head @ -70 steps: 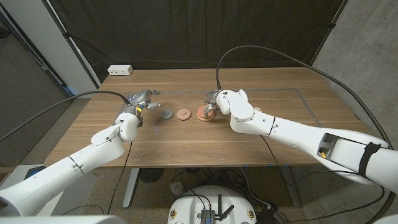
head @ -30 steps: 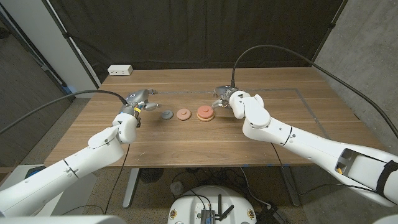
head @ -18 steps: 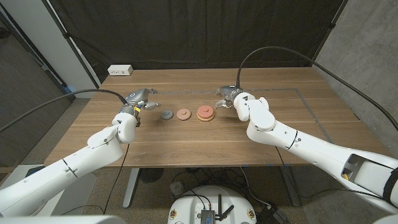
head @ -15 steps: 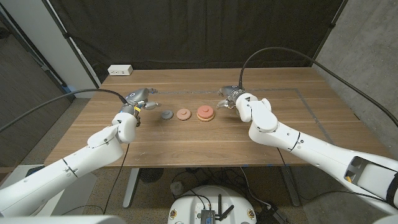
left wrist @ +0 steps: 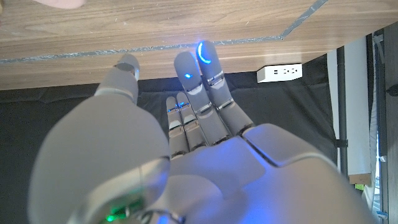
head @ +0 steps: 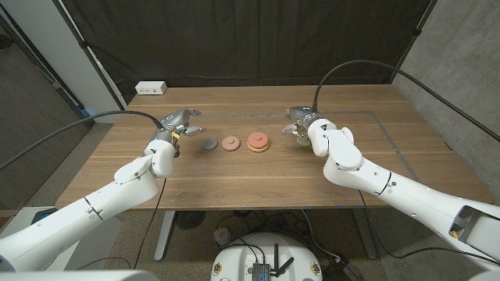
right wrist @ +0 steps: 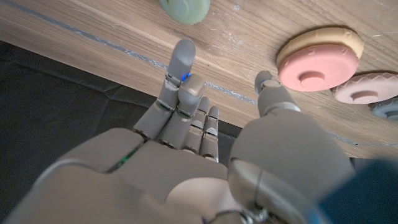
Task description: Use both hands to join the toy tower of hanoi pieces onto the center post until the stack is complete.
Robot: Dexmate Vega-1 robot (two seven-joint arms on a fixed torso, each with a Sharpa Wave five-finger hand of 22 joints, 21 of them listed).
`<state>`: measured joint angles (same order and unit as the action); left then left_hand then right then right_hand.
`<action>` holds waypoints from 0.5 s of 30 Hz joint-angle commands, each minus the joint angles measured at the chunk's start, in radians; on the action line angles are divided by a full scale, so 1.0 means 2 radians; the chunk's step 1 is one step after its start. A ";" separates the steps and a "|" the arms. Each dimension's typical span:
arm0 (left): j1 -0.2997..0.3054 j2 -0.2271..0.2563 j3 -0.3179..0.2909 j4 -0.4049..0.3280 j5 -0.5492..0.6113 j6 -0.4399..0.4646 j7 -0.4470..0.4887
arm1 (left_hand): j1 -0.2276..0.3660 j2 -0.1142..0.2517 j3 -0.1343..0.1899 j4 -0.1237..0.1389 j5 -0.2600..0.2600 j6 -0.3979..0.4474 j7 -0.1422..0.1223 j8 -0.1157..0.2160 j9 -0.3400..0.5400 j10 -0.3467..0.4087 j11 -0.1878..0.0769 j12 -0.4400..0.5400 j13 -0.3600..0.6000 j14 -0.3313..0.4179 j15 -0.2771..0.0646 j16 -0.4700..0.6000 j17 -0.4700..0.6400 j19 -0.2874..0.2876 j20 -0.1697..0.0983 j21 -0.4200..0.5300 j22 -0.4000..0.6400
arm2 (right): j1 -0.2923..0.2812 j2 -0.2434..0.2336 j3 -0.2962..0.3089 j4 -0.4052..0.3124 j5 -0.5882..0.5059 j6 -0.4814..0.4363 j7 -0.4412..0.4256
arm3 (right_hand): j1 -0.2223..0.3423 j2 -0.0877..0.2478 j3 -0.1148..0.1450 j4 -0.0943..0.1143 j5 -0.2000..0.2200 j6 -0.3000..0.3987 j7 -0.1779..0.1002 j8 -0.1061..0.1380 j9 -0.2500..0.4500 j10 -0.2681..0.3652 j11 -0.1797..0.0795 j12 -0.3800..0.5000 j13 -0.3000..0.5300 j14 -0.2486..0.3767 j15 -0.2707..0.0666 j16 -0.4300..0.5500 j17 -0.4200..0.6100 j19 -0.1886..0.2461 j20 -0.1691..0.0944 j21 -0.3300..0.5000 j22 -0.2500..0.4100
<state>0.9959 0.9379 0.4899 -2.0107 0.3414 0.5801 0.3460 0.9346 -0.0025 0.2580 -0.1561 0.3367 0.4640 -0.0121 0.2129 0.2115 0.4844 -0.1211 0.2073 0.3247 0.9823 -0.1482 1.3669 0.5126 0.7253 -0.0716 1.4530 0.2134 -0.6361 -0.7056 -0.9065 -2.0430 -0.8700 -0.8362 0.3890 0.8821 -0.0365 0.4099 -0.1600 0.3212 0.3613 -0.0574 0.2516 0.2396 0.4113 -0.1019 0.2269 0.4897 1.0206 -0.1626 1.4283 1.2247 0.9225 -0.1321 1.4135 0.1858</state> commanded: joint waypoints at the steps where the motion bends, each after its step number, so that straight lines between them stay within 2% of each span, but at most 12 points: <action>1: 0.005 0.004 -0.012 -0.006 -0.014 -0.009 -0.008 | -0.003 0.001 0.003 -0.001 0.003 0.002 0.002 -0.001 0.001 0.003 0.002 0.001 0.002 0.001 -0.036 0.003 0.001 0.000 -0.067 0.003 0.002 | -0.022 -0.007 0.018 0.000 0.005 -0.014 -0.033 | 0.006 0.001 0.003 -0.001 0.003 0.004 0.000 0.003 0.002 0.002 0.000 0.000 0.003 0.006 -0.027 0.006 0.002 0.005 -0.044 0.002 0.002; 6: 0.015 0.012 -0.021 -0.010 -0.022 -0.009 -0.008 | -0.003 0.000 0.004 -0.001 0.004 -0.001 0.007 -0.002 0.001 0.001 0.008 0.000 0.002 0.000 -0.036 0.002 0.000 -0.002 -0.067 0.005 0.000 | -0.030 -0.011 0.022 0.001 0.009 -0.020 -0.044 | 0.006 0.000 0.003 -0.001 0.003 0.004 -0.001 0.002 0.002 0.001 -0.001 0.000 0.004 0.006 -0.027 0.007 0.002 0.006 -0.044 0.003 0.002; 13: 0.013 0.015 -0.020 -0.011 -0.019 -0.007 -0.007 | -0.003 0.000 0.004 -0.001 0.004 -0.002 0.007 -0.002 0.001 0.001 0.007 0.000 0.002 -0.001 -0.036 0.001 -0.001 -0.003 -0.067 0.006 0.000 | -0.048 -0.021 0.036 -0.006 0.020 -0.024 -0.073 | 0.006 -0.001 0.004 -0.001 0.003 0.014 0.002 0.006 0.002 0.000 -0.004 -0.001 0.005 0.006 -0.027 0.007 0.001 0.006 -0.044 0.002 0.002; 15: 0.009 0.014 -0.018 -0.009 -0.019 -0.009 -0.009 | -0.004 0.000 0.004 -0.001 0.004 -0.002 0.008 -0.003 0.001 0.000 0.005 0.000 0.002 -0.001 -0.036 0.002 0.000 -0.003 -0.067 0.006 -0.001 | -0.049 -0.025 0.037 -0.006 0.023 -0.021 -0.076 | 0.005 -0.002 0.004 -0.001 0.002 0.018 -0.003 0.007 0.003 -0.001 -0.006 -0.001 0.006 0.006 -0.027 0.008 0.002 0.006 -0.044 0.003 0.002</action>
<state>1.0160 0.9561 0.4606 -2.0256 0.3093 0.5675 0.3335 0.9346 -0.0025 0.2580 -0.1561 0.3406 0.4588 -0.0070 0.2129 0.2115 0.4858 -0.1122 0.2073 0.3270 0.9824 -0.1482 1.3668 0.5096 0.7254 -0.0716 1.4604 0.2092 -0.6971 -0.7293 -0.8612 -2.0453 -0.8518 -0.8725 0.3005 0.8821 -0.0365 0.4099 -0.1600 0.3212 0.3799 -0.0579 0.2595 0.2394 0.4109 -0.1022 0.2269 0.4986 1.0205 -0.1626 1.4392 1.2245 0.9261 -0.1284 1.4135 0.1878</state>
